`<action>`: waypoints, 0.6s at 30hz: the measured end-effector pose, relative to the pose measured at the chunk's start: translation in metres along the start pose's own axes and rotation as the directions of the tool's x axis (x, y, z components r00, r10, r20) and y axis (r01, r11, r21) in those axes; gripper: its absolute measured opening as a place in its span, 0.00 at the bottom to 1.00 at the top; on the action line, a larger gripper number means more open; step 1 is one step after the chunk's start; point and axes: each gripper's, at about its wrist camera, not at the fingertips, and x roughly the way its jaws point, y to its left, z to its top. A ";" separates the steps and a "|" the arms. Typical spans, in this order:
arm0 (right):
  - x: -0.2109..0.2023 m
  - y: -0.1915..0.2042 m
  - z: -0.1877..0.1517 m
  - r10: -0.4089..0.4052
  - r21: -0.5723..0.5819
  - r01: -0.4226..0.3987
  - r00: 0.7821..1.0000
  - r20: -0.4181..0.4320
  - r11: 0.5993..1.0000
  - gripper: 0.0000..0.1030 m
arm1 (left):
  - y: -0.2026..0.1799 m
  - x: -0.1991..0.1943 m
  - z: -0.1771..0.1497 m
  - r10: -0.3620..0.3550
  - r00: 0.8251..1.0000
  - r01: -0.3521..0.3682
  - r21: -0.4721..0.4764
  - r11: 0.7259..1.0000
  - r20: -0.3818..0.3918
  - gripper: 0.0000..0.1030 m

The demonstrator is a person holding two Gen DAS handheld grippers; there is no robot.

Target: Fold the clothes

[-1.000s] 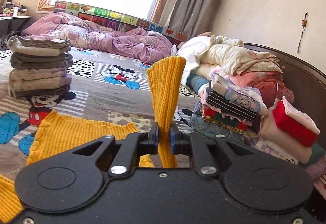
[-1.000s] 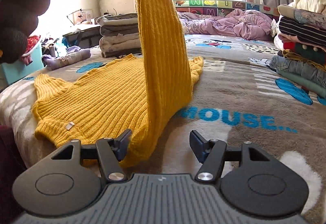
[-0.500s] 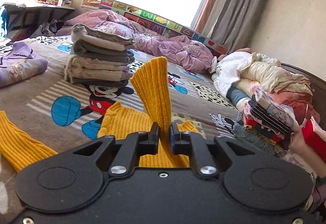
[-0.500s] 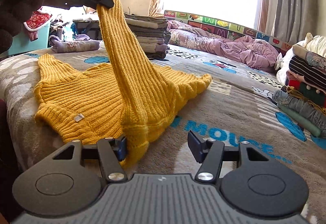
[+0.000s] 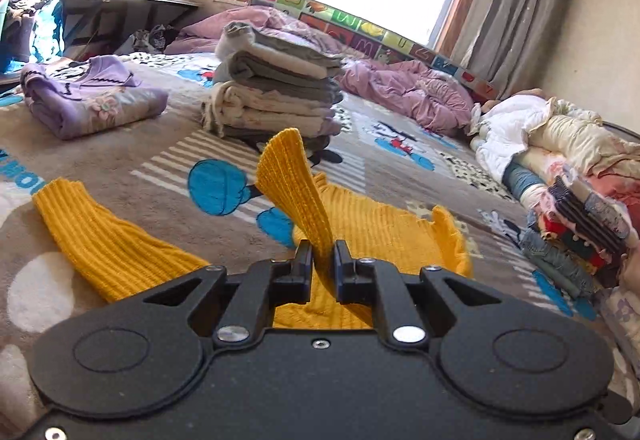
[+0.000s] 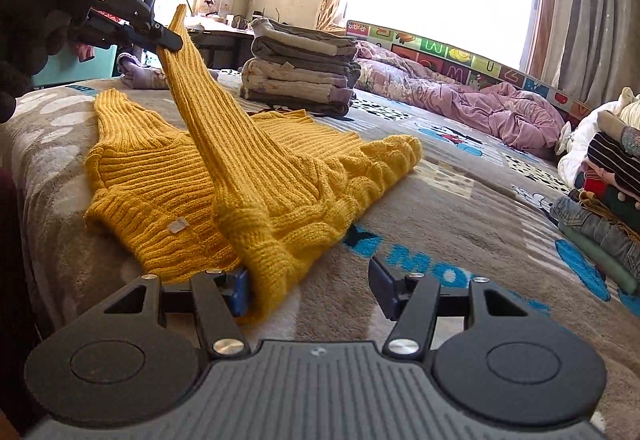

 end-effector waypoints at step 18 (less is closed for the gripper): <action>-0.015 0.008 0.006 0.039 -0.101 -0.037 0.999 0.019 0.994 0.56 | 0.060 -0.007 -0.022 0.100 0.992 -0.117 -0.291 0.949 -0.071 0.40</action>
